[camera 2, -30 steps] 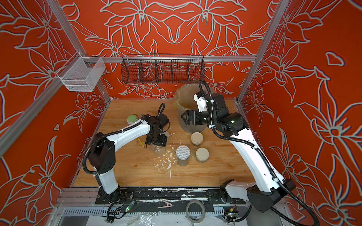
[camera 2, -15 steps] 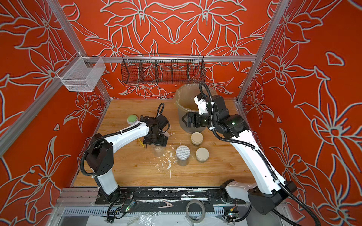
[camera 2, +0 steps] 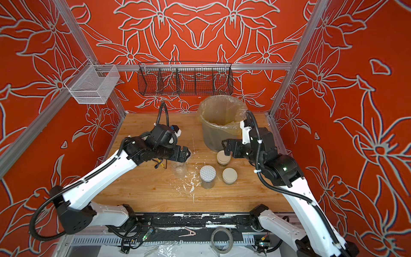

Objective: Empty moldy tea leaves from jars
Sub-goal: Place the jar at the center of the board, then pick up the jar from the center of the board.

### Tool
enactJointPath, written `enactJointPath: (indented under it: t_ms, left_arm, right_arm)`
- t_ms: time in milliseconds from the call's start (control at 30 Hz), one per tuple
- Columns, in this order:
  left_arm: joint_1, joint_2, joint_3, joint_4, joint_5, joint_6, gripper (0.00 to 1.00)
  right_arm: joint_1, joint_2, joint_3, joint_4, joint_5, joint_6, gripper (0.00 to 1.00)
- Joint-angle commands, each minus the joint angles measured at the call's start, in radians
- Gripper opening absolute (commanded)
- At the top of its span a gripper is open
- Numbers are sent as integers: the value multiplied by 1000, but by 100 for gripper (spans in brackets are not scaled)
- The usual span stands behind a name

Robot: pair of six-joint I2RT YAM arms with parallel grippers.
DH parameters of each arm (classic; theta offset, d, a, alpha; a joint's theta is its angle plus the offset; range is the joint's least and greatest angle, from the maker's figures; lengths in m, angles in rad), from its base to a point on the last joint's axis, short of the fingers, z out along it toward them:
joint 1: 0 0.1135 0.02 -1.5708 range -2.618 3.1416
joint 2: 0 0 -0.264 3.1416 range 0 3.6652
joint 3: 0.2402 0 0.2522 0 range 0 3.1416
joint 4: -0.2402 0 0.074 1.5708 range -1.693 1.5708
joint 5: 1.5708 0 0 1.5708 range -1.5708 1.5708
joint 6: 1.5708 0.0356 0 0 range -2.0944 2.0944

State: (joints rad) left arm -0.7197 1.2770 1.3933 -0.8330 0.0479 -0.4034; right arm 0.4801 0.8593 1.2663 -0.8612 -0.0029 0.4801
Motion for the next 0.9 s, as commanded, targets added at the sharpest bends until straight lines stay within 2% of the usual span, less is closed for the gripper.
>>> enactJointPath:
  t_ms: [0, 133, 367, 567, 867]
  left_arm:
    - [-38, -43, -71, 110, 84, 56, 99]
    - [-119, -16, -86, 113, 47, 119, 100]
    - [-236, 221, 25, 28, -96, 201, 97]
    - [-266, 377, 101, 50, -73, 230, 97]
    - [-274, 496, 154, 55, -44, 247, 97]
  right_arm:
    - [6, -75, -53, -120, 96, 72, 97]
    - [7, -135, -99, -262, 100, 95, 97]
    - [5, -185, -173, -326, 63, 121, 97]
    - [7, -187, -188, -326, 60, 120, 97]
    - [7, -173, -209, -295, 41, 116, 97]
